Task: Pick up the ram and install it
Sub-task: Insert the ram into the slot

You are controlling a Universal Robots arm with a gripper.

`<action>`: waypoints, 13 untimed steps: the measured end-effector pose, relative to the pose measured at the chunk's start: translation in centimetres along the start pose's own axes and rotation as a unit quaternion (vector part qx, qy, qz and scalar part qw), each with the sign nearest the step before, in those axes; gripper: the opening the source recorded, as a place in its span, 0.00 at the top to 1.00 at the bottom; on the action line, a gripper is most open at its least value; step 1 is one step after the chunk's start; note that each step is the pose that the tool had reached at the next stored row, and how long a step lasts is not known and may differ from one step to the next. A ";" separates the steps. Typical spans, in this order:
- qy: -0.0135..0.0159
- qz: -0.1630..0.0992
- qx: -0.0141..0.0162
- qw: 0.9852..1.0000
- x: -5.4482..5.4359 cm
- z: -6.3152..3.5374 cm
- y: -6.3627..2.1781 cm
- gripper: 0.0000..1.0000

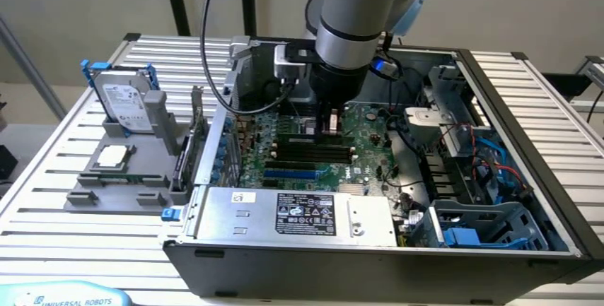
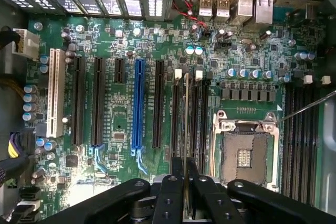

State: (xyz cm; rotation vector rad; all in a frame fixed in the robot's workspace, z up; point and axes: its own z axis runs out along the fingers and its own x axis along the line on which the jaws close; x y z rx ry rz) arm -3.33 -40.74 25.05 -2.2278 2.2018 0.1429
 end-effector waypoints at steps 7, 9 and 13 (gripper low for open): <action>0.003 0.002 0.000 1.000 0.1 0.97 -0.16 0.86; 0.003 0.002 0.000 1.000 0.1 0.97 -0.16 0.86; 0.003 0.002 0.000 1.000 0.1 0.98 -0.17 0.86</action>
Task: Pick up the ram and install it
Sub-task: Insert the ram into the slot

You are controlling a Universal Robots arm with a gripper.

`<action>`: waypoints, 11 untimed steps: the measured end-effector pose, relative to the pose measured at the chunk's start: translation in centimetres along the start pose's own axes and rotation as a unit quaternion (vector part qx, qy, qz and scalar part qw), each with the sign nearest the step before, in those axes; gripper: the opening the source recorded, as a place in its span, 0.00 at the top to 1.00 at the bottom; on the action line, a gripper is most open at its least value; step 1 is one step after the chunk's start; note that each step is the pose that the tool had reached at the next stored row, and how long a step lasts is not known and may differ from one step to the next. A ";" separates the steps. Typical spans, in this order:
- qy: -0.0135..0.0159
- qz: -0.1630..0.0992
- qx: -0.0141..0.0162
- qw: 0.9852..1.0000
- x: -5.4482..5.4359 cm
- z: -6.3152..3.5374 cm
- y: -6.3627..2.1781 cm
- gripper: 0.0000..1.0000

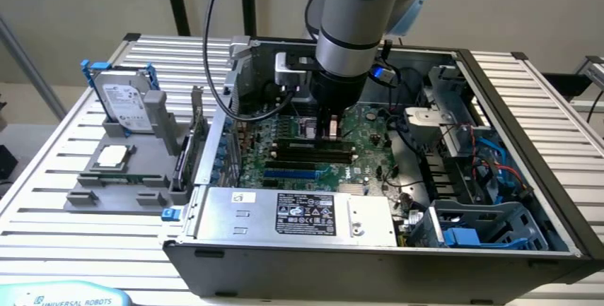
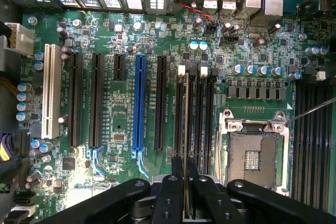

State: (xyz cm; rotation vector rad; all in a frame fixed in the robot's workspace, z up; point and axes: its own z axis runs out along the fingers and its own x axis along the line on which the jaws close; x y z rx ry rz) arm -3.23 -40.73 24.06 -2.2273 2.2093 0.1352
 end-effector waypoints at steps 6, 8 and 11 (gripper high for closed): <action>0.000 0.000 0.000 1.000 0.0 0.00 0.00 0.86; 0.000 0.000 0.000 1.000 0.0 0.00 0.00 0.86; 0.000 0.000 0.000 1.000 0.0 0.00 0.00 0.86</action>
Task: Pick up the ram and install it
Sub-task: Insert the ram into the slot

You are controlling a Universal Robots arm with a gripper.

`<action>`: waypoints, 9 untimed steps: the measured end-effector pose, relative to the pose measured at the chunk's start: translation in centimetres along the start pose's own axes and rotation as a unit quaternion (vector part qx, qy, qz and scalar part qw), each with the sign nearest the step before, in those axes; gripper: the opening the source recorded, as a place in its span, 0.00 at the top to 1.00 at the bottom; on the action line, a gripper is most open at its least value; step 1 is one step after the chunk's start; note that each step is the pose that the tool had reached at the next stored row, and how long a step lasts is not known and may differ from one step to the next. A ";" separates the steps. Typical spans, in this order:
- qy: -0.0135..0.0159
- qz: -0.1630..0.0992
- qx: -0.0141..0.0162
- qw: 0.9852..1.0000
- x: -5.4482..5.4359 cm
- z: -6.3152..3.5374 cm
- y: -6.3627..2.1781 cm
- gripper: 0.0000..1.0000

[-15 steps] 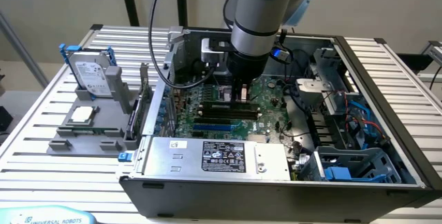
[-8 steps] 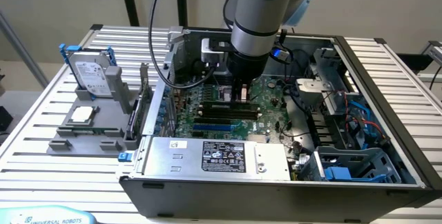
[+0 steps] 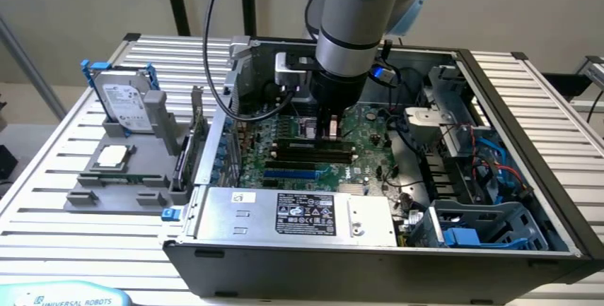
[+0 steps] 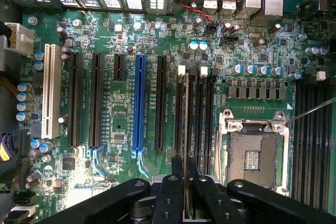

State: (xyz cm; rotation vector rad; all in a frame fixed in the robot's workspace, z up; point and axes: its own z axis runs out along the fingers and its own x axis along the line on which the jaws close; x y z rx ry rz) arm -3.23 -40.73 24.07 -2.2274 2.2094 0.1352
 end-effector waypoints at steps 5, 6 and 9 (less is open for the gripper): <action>0.000 0.000 0.001 1.000 0.0 0.01 0.02 0.86; 0.000 0.000 0.002 1.000 0.0 0.05 0.04 0.86; 0.000 0.000 0.006 1.000 0.0 0.24 0.06 0.86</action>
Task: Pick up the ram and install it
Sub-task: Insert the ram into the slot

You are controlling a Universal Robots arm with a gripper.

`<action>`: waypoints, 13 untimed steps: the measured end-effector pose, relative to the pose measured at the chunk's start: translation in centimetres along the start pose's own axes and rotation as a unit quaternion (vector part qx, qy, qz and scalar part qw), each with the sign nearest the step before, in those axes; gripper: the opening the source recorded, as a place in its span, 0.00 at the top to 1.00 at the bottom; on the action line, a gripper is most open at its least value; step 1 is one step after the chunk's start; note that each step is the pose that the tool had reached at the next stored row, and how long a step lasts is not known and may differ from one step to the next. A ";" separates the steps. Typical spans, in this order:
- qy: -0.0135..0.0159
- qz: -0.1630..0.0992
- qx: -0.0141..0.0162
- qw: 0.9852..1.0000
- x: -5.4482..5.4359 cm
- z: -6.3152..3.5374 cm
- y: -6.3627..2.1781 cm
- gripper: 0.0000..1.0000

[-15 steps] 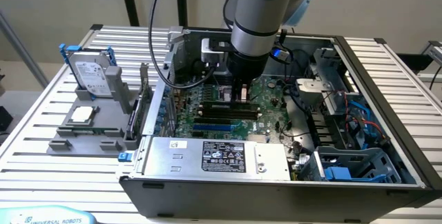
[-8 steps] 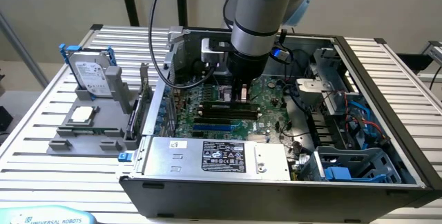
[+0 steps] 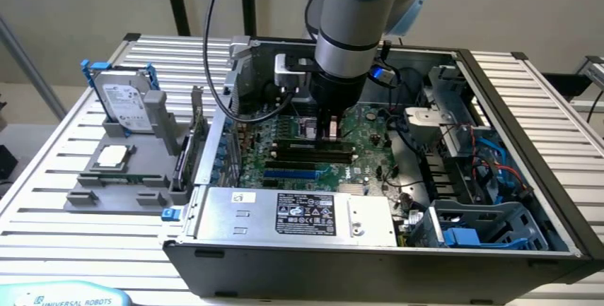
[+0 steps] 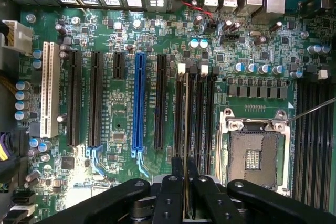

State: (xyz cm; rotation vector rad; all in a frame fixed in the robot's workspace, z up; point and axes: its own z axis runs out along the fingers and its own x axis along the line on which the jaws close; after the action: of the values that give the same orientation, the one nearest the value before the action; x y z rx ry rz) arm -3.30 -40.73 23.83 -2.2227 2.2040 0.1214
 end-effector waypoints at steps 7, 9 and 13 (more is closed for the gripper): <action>0.003 0.000 0.004 1.000 0.0 0.37 0.08 0.86; 0.005 0.000 0.004 1.000 0.0 0.39 0.17 0.86; 0.009 0.000 0.004 1.000 0.0 0.54 0.30 0.86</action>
State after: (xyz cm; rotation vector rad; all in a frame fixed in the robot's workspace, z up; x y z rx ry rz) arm -3.62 -40.67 23.31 -2.2282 2.2098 0.0934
